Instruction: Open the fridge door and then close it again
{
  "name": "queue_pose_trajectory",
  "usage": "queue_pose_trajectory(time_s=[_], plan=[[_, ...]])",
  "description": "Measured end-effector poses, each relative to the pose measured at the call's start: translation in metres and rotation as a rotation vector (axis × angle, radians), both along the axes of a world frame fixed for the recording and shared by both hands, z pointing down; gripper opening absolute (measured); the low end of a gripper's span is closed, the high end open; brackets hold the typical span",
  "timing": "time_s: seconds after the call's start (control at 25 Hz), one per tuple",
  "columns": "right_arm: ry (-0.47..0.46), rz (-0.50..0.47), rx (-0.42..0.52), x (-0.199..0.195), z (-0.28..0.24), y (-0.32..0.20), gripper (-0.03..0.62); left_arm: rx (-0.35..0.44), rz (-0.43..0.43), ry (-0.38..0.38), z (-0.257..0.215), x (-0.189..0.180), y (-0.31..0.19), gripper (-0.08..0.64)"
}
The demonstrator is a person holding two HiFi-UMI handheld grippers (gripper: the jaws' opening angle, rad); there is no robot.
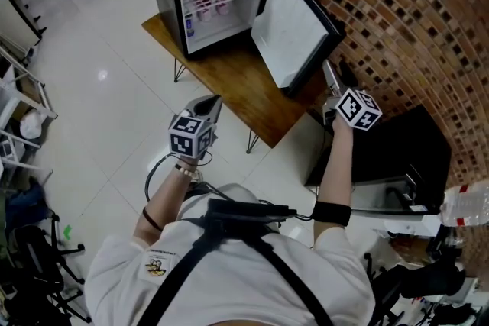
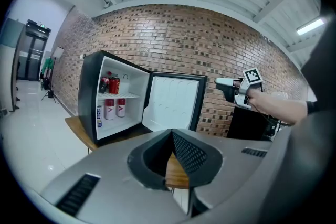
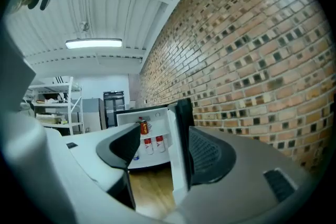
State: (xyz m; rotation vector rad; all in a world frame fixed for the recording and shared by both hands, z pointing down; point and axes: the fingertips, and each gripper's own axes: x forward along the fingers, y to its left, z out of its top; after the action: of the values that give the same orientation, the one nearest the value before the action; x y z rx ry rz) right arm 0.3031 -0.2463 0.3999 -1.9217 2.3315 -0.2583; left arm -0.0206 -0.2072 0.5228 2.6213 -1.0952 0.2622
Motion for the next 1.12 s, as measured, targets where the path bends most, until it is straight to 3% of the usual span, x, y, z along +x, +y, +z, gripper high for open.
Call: queue_pose_trajectory(time_s=[0.32, 0.68, 1.12], plan=[[0.151, 0.0, -0.004, 0.027, -0.049, -0.07, 0.316, -0.007, -0.052, 0.021, 0.0, -0.003, 0.006, 0.0], [0.168, -0.007, -0.055, 0.026, -0.046, -0.086, 0.17, -0.038, -0.114, 0.053, 0.005, -0.027, 0.015, 0.0], [0.263, -0.133, -0.039, -0.053, -0.044, -0.069, 0.17, -0.076, -0.116, 0.085, 0.012, -0.04, 0.024, 0.0]])
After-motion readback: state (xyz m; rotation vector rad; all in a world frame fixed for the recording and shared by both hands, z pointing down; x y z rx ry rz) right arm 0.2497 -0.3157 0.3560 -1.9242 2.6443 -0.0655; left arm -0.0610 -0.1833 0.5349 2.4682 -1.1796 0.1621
